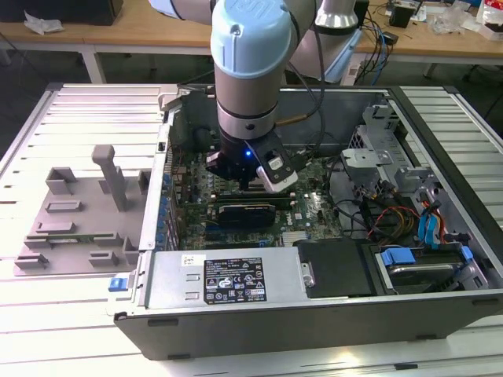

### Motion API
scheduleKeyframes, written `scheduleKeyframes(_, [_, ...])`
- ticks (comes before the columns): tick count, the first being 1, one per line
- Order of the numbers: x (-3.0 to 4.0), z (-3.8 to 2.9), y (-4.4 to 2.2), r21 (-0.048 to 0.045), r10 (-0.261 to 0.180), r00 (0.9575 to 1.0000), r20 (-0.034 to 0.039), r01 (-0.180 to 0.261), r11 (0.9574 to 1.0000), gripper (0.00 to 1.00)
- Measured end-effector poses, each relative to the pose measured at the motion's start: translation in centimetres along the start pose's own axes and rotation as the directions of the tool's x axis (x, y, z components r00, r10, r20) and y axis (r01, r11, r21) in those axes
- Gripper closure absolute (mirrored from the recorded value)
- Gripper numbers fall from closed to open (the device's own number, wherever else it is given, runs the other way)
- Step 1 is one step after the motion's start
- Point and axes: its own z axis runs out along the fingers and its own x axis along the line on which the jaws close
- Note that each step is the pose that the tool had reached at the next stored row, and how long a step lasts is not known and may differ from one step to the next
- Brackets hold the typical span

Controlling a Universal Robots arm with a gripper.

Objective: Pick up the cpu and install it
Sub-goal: 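Install the second cpu locking lever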

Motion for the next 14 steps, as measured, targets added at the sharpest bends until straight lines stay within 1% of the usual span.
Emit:
scheduleKeyframes(6, [0.58,0.86,-0.17,-0.0004,0.002,1.0,0.0004,-0.002,1.0,0.89])
scheduleKeyframes(8, [0.6,1.15,-0.22,-0.0101,0.004,1.0,0.0012,-0.004,0.9999,0.89])
scheduleKeyframes(10, [0.61,1.31,-0.26,-0.0104,0.005,1.0,0.0012,-0.005,0.9999,0.89])
scheduleKeyframes(11, [0.66,1.43,-0.3,-0.015,0.005,1.0,0.0015,-0.005,0.9999,0.89])
scheduleKeyframes(12, [0.74,1.5,-0.33,-0.0227,0.006,1.0,0.0019,-0.006,0.9997,0.89])
scheduleKeyframes(13, [0.83,1.52,-0.37,-0.0349,0.007,1.0,0.0022,-0.006,0.9994,0.89])
scheduleKeyframes(14, [0.88,1.56,-0.41,-0.0384,0.007,1.0,0.0024,-0.007,0.9992,0.89])
